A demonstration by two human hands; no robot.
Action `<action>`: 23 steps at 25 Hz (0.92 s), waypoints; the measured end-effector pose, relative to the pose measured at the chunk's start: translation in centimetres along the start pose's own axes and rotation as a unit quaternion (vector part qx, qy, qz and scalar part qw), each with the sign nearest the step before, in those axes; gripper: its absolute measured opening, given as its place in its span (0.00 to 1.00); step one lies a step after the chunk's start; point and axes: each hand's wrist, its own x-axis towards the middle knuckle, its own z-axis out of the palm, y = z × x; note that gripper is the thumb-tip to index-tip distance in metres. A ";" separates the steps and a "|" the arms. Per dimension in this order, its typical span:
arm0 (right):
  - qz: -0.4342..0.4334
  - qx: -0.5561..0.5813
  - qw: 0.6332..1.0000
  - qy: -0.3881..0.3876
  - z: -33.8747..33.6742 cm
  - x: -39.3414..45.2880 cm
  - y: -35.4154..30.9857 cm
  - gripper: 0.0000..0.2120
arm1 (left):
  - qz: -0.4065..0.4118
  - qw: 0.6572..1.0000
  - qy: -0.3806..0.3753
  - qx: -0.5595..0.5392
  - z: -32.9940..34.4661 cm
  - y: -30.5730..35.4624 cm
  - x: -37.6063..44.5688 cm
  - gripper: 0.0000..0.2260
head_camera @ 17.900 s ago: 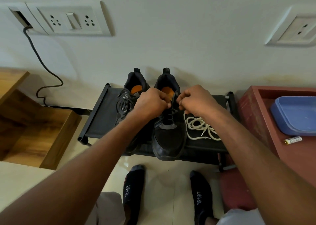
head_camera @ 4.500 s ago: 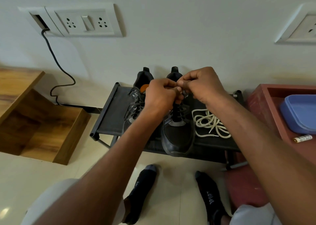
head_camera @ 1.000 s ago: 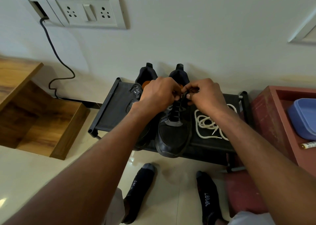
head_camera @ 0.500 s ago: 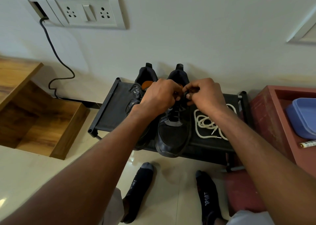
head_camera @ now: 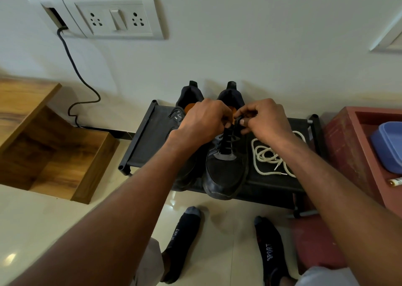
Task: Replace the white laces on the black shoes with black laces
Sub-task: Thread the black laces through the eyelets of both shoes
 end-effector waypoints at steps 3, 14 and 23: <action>-0.004 0.002 1.000 -0.003 -0.1 -0.1 0.0 0.11 | -0.026 0.999 0.012 0.033 0.0 0.5 0.2 0.10; -0.007 -0.016 1.000 0.003 0.0 0.1 0.1 0.10 | -0.020 0.999 -0.007 -0.029 0.4 -0.1 0.3 0.13; -0.008 -0.025 1.000 0.007 0.0 0.0 0.0 0.11 | -0.009 1.000 0.010 -0.017 0.9 0.5 0.3 0.15</action>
